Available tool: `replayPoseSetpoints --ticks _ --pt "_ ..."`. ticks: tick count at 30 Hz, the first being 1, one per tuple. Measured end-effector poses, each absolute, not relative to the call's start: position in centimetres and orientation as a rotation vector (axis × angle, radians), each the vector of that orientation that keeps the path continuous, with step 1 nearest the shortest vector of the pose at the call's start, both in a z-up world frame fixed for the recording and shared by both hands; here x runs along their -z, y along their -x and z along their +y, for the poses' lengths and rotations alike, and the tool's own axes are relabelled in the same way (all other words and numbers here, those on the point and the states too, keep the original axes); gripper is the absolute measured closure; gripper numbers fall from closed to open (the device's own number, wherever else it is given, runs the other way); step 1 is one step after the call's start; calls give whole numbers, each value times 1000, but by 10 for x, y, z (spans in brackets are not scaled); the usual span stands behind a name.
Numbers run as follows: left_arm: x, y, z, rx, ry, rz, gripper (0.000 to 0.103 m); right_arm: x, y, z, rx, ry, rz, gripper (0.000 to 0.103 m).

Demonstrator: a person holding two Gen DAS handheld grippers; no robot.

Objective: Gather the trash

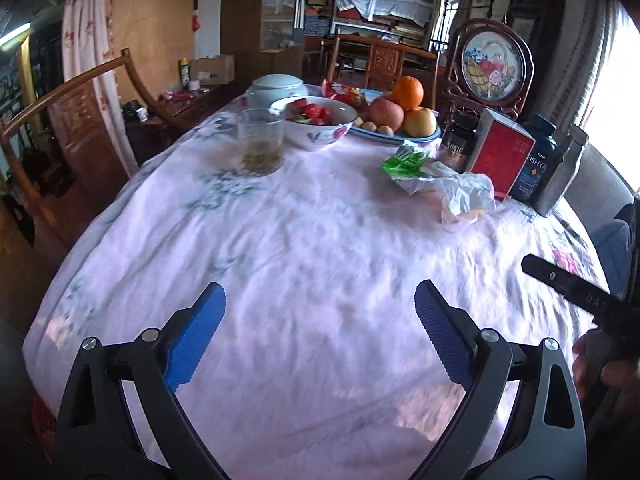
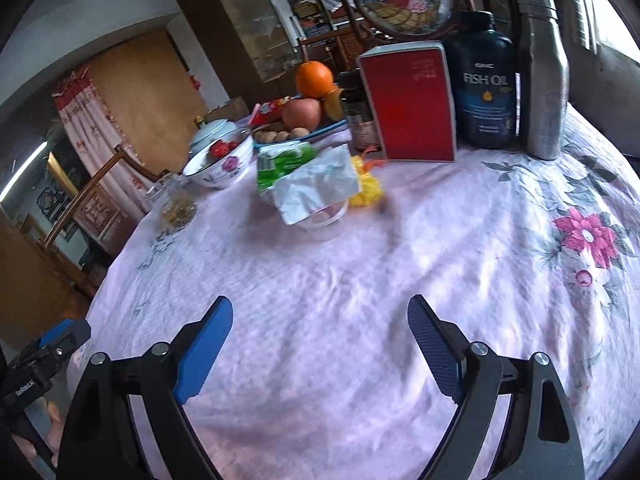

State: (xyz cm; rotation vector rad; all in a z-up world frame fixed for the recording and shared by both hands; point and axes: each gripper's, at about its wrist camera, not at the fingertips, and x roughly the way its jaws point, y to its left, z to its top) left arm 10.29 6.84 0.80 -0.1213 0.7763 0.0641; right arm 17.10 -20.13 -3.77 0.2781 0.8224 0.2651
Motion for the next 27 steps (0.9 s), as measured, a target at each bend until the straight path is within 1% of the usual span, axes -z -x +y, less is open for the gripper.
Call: replayPoseSetpoints --ticks 5,12,18,22,27 --pt "4 -148 48 -36 127 804 10 66 -186 -217 -192 -302 852 15" --pt "26 -207 29 37 205 866 10 67 -182 -219 -141 -232 798 15" --pt "42 -214 36 53 189 849 10 75 -188 -220 -121 -233 814 15" --pt "34 -214 45 22 181 808 10 81 -192 -219 -102 -234 834 15" --pt "48 -225 50 22 194 878 10 77 -192 -218 -56 -242 862 15"
